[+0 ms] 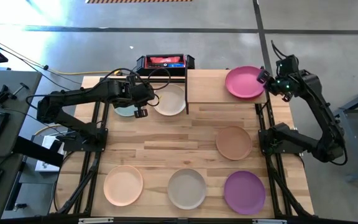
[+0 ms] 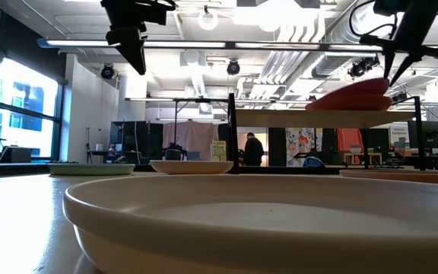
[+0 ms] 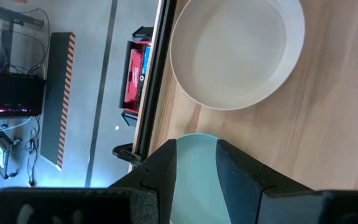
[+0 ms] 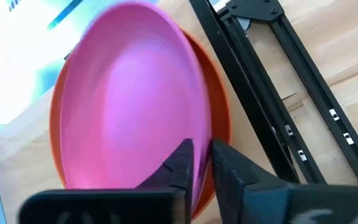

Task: Place and stack plates onto a shelf
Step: Stack the pink plate on top of the orange plate on the shelf, then stack the white plate on top of the pink plate on the shelf

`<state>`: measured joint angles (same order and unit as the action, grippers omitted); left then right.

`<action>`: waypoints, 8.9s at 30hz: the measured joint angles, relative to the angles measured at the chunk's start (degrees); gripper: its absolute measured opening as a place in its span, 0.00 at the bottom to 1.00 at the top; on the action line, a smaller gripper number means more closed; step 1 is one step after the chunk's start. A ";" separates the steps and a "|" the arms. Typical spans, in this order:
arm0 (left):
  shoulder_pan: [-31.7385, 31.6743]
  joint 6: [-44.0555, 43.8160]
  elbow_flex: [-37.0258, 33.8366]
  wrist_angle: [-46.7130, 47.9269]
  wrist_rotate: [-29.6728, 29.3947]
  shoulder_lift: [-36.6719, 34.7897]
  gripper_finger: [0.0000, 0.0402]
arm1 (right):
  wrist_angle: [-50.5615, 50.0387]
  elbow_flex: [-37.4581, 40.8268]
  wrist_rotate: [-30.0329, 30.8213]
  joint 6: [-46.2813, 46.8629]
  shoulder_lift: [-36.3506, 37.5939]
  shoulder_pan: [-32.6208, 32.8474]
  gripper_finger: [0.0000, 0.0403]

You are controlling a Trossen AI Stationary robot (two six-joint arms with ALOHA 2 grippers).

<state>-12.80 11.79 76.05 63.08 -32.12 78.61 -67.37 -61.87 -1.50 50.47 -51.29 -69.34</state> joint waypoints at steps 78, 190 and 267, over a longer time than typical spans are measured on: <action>-4.68 21.94 -16.22 -34.37 22.55 21.66 0.25 | 7.71 0.00 -20.48 -8.50 2.64 43.65 0.27; 42.62 20.92 -16.22 -14.35 11.30 -0.13 0.00 | 52.16 0.01 1.85 33.12 -36.83 75.12 0.27; 39.97 3.02 -16.05 -17.37 -1.46 -0.96 0.36 | 46.13 0.00 2.81 27.56 -31.63 70.51 0.00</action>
<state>27.17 14.81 60.00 45.71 -33.58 77.65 -21.24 -61.87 1.32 78.04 -82.92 1.17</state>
